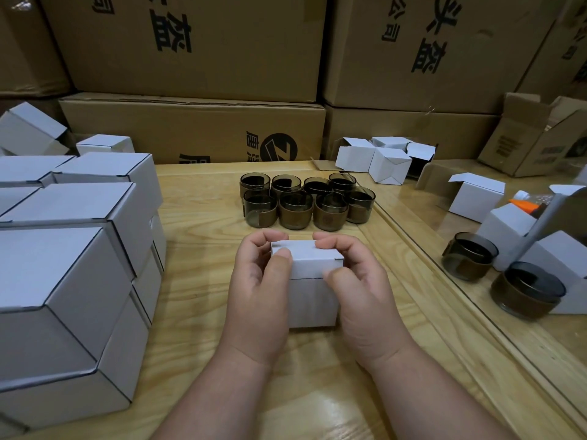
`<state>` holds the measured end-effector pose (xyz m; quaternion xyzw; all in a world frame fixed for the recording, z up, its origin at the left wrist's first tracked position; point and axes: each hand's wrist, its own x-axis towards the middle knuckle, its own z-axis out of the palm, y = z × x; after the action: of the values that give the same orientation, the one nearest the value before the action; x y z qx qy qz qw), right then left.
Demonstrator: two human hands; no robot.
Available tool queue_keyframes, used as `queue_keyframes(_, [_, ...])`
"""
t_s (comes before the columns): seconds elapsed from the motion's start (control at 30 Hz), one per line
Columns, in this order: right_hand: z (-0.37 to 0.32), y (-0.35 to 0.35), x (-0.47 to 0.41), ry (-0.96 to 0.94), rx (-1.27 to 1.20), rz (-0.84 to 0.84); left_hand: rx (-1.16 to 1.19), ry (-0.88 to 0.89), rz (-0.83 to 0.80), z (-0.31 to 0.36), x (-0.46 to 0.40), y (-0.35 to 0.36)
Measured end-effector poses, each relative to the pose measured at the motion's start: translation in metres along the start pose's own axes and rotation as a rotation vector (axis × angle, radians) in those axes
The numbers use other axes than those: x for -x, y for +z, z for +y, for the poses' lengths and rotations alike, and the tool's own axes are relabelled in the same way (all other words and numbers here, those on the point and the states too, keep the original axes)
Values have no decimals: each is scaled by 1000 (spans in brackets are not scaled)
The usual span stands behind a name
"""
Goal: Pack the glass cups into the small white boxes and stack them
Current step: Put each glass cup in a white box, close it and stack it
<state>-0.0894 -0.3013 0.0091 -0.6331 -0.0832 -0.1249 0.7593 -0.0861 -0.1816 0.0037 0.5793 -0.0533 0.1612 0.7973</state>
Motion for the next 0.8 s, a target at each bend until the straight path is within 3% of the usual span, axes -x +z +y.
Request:
queue_keyframes(0.63, [-2,-1,-1,53,58,93,-107,30,-46,0,2,1])
queue_keyframes(0.8, [2,-2,-1,91,92,27,-124,-23,-76,-6,2,0])
